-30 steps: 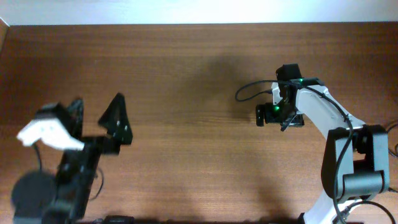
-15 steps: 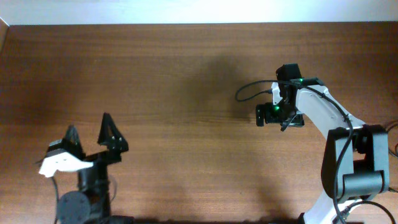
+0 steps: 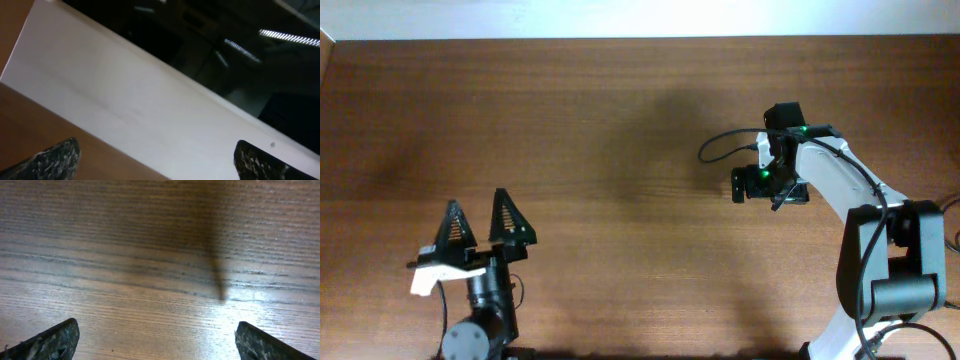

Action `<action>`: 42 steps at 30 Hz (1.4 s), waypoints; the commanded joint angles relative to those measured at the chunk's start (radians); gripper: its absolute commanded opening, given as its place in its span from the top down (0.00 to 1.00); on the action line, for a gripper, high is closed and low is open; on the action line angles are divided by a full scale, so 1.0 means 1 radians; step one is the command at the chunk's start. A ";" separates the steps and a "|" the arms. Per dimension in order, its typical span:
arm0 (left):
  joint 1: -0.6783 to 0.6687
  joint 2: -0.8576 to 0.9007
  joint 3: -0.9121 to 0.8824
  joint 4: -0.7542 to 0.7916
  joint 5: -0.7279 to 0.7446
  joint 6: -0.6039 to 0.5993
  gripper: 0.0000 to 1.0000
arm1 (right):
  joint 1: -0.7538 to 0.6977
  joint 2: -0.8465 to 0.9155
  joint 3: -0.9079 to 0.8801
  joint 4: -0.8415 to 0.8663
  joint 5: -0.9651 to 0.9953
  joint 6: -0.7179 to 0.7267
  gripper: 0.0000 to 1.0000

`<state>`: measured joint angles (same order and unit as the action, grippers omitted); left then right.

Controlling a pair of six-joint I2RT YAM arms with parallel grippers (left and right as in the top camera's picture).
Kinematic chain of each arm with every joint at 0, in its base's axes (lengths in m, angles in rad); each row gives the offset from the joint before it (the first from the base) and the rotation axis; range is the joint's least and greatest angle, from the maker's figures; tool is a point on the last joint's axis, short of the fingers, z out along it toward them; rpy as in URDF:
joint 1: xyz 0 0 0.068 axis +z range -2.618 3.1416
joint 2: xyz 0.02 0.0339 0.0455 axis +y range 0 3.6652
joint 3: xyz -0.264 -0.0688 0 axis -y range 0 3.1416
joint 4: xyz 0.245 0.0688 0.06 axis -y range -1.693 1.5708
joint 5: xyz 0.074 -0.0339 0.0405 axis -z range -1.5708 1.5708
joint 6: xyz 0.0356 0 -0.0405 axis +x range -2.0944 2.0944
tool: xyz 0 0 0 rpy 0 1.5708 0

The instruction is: Untangle cables

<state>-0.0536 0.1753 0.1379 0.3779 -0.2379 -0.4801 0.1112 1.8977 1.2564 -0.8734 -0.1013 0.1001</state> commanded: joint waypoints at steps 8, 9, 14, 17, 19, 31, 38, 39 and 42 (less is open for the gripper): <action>0.003 -0.170 -0.042 -0.081 -0.068 0.002 0.01 | 0.006 0.007 0.001 0.000 0.009 -0.007 0.01; 0.003 -0.170 -0.058 -0.079 -0.078 0.002 0.01 | 0.006 0.007 0.001 0.000 0.008 -0.007 0.01; 0.060 -0.170 -0.130 -0.104 -0.086 0.003 0.01 | 0.006 0.007 0.001 0.000 0.009 -0.007 0.01; 0.071 -0.170 -0.130 -0.166 -0.123 0.002 0.01 | 0.006 0.007 0.001 0.000 0.008 -0.007 0.01; 0.071 -0.170 -0.130 -0.256 -0.126 0.002 0.01 | 0.006 0.007 0.001 0.000 0.008 -0.007 0.01; 0.115 -0.170 -0.130 -0.431 -0.111 0.006 0.01 | 0.006 0.007 0.001 0.000 0.008 -0.007 0.01; 0.114 -0.170 -0.130 -0.444 0.096 0.499 0.01 | 0.006 0.007 0.001 0.000 0.008 -0.007 0.01; 0.114 -0.170 -0.130 -0.447 0.104 0.499 0.01 | 0.006 0.007 0.001 0.000 0.008 -0.007 0.01; 0.114 -0.170 -0.130 -0.459 0.212 0.507 0.01 | 0.006 0.007 0.001 0.000 0.009 -0.007 0.01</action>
<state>0.0559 0.0109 0.0109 -0.0647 -0.1394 -0.0322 0.1112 1.8977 1.2564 -0.8734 -0.1013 0.0998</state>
